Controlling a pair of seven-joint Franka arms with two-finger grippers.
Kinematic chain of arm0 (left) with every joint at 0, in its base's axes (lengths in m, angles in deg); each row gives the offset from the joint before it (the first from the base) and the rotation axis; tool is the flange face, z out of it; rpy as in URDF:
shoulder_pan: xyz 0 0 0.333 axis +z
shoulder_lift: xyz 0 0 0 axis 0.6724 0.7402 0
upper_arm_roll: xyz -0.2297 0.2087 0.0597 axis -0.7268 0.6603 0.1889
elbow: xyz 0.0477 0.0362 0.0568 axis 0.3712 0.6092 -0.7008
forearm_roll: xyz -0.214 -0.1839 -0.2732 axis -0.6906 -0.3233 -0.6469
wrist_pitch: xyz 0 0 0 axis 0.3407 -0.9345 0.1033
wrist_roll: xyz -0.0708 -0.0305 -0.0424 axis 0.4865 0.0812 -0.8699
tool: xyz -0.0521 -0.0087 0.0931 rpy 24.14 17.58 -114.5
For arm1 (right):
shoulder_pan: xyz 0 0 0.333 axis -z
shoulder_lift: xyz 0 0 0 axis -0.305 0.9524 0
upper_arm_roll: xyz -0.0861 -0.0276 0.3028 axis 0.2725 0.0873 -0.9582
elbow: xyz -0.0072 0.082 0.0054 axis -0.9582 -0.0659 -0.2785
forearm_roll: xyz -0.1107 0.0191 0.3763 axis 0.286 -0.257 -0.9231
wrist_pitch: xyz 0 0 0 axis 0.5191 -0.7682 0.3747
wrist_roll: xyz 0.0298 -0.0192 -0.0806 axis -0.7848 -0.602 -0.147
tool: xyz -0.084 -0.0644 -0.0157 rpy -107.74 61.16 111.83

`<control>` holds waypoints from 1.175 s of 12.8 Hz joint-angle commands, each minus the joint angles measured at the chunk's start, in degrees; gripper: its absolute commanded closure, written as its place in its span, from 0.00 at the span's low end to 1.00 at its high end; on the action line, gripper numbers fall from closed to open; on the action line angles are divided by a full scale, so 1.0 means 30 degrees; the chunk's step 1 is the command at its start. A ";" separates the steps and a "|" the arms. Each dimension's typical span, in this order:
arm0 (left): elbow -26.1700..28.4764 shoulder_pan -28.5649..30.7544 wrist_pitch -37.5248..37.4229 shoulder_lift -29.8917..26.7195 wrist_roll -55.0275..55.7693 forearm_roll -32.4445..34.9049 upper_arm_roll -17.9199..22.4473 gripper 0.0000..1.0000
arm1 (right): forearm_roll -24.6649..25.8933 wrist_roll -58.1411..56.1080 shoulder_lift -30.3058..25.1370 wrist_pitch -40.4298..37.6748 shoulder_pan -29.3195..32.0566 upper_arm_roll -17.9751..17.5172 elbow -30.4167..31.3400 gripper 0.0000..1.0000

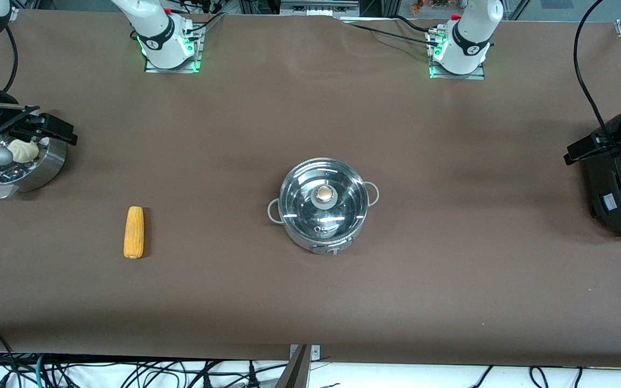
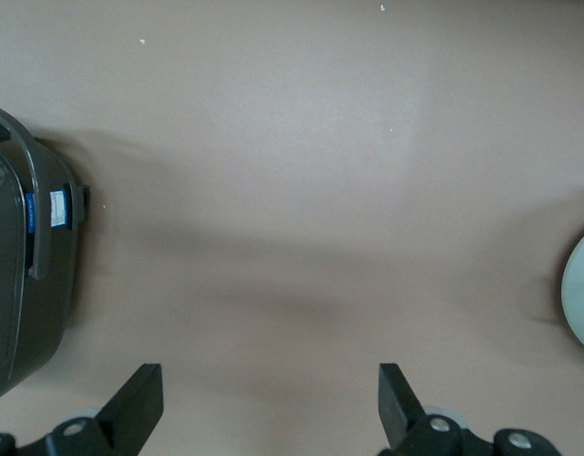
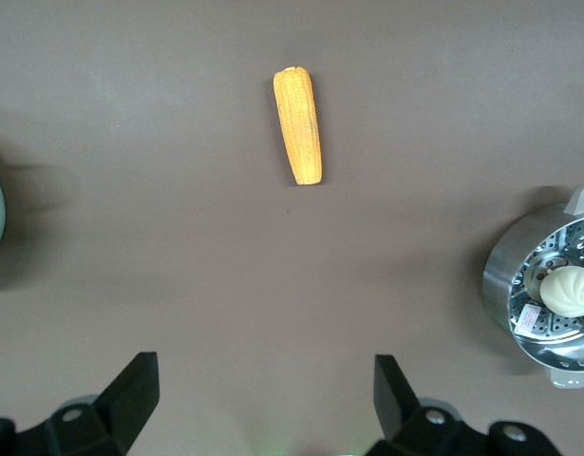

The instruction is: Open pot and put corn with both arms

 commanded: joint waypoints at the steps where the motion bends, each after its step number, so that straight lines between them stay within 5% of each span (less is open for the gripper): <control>1: -0.0117 0.0244 0.0009 -0.0112 -0.0363 -0.0406 -0.0163 0.00 | -0.0361 -0.0199 0.0070 -0.0042 0.0224 -0.0062 -0.0237 0.00; 15: -0.0322 -0.0489 -0.0137 0.0767 -0.0566 -0.1169 -0.0339 0.00 | 0.0838 -0.1049 0.0479 0.1798 -0.0010 -0.0150 -0.0150 0.00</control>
